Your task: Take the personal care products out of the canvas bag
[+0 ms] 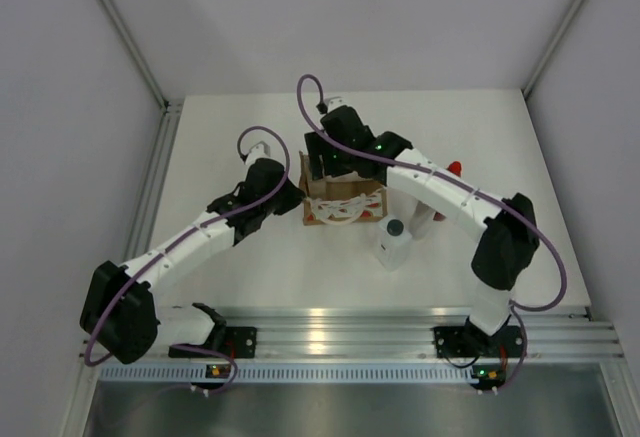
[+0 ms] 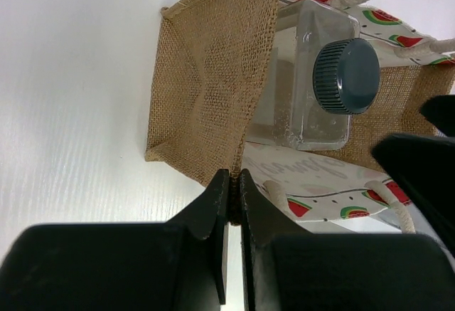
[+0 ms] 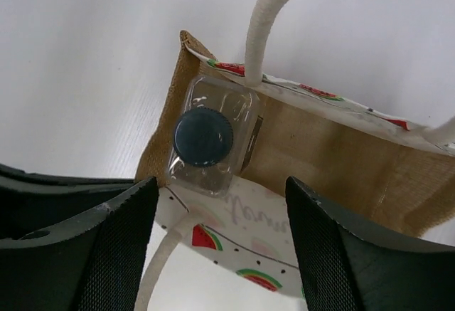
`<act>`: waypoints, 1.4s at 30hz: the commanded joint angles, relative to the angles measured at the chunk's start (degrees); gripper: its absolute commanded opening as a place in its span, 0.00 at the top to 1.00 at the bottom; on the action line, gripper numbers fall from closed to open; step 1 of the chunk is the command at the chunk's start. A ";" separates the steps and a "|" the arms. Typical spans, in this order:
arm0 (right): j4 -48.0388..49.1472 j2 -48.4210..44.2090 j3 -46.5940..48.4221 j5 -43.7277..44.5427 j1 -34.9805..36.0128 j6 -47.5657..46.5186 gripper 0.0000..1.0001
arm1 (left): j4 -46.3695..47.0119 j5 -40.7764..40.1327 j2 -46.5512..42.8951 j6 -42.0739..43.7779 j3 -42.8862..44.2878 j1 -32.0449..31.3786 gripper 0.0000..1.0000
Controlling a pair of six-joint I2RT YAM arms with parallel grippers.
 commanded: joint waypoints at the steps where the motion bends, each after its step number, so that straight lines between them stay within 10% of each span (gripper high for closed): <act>1: 1.54 2.87 4.69 2.81 1.40 1.93 0.30 | 1.50 -2.04 -1.67 -0.93 -0.67 -0.05 1.00; 24: -1.80 17.81 11.46 9.93 1.49 2.01 0.40 | 1.68 -2.13 -2.28 -2.07 -1.20 -0.05 1.00; 30: -1.80 18.70 11.55 10.29 1.49 2.72 0.61 | 1.59 -2.48 -2.55 -1.89 -1.64 -0.05 1.00; 33: -1.80 17.65 11.55 10.02 1.58 2.63 0.99 | 1.68 -2.66 -2.64 -1.89 -1.72 -0.14 1.00; 42: -1.80 10.97 13.04 8.79 1.75 0.53 1.00 | 1.59 -3.10 -2.81 -2.07 -2.16 -0.06 1.00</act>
